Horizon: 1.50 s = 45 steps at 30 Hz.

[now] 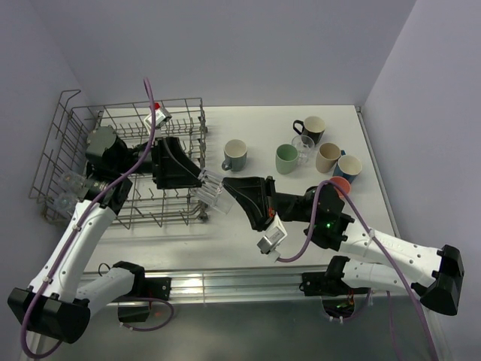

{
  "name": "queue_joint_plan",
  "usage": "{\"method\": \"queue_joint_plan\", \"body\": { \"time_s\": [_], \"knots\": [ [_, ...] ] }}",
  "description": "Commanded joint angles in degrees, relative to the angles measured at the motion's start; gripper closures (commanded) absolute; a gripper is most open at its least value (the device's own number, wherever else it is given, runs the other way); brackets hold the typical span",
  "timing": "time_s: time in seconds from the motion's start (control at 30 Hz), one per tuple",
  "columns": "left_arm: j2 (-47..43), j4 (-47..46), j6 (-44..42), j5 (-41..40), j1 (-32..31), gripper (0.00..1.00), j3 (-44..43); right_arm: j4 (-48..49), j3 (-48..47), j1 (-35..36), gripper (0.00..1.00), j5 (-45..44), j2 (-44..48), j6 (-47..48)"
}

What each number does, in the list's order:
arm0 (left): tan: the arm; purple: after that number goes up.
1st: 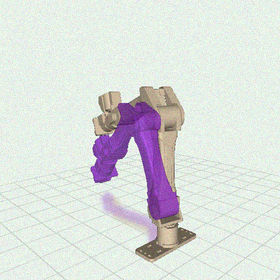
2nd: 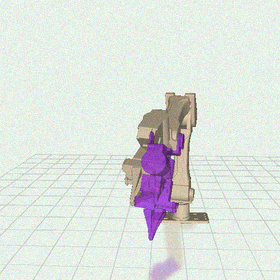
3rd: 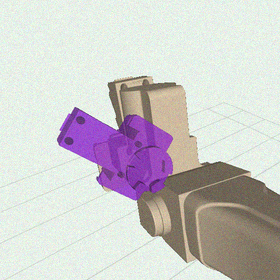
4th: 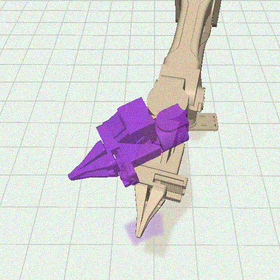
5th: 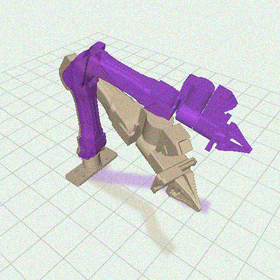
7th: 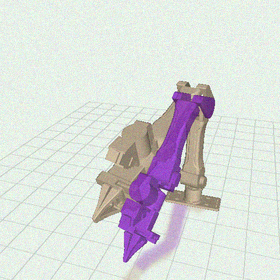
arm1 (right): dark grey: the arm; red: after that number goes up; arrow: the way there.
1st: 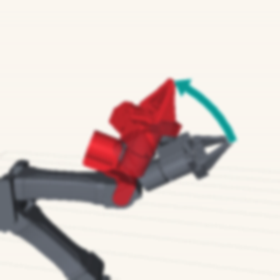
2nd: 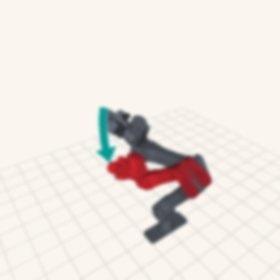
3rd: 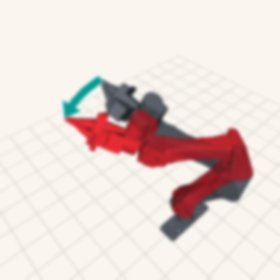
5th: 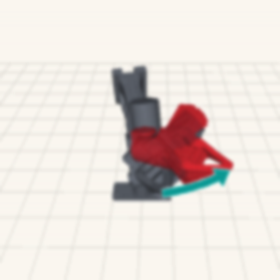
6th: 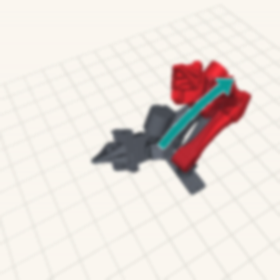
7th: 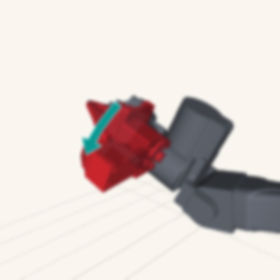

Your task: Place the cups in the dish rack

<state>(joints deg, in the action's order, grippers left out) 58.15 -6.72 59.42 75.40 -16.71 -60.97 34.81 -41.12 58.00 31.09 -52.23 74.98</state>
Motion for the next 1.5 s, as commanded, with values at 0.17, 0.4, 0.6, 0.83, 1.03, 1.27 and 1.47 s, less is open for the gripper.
{"method": "queue_joint_plan", "body": {
  "time_s": [0.17, 0.4, 0.6, 0.83, 1.03, 1.27, 1.47],
  "knots": [
    [0.1, 0.0, -1.4, -0.4, -0.7, 0.12, 1.7, 2.6, -1.2, 0.4, 1.0, -2.3, -0.2, 2.2],
    [0.7, 1.2, -2.4, -0.3, -0.7, 0.18, 1.3, 2.3, -1.1, 0.4, 1.0, -2.5, -0.1, 2.2],
    [0.8, 1.6, -3.0, -0.8, -0.7, 0.43, 0.8, 2.2, -0.1, 0.4, 0.97, -2.1, -0.1, 4.1],
    [3.3, 10.6, -9.6, -0.1, 3.3, 0.99, -2.9, -0.4, 0.4, 0.4, 0.26, -6.1, -0.1, 6.5],
    [15.1, 57.9, -50.1, -13.3, 11.6, 1.0, -25.9, -6.7, -1.6, -1.0, 0.0, -16.1, -0.9, 4.6],
    [19.4, 65.4, -58.8, -42.4, 16.5, 1.0, -34.8, -13.1, -6.5, -3.9, 0.0, -24.0, -2.7, -4.8],
    [20.5, 63.9, -69.3, -59.3, 22.9, 1.0, -38.4, -16.1, -6.1, -4.4, 0.0, -27.9, -4.0, -8.0]
  ]
}}
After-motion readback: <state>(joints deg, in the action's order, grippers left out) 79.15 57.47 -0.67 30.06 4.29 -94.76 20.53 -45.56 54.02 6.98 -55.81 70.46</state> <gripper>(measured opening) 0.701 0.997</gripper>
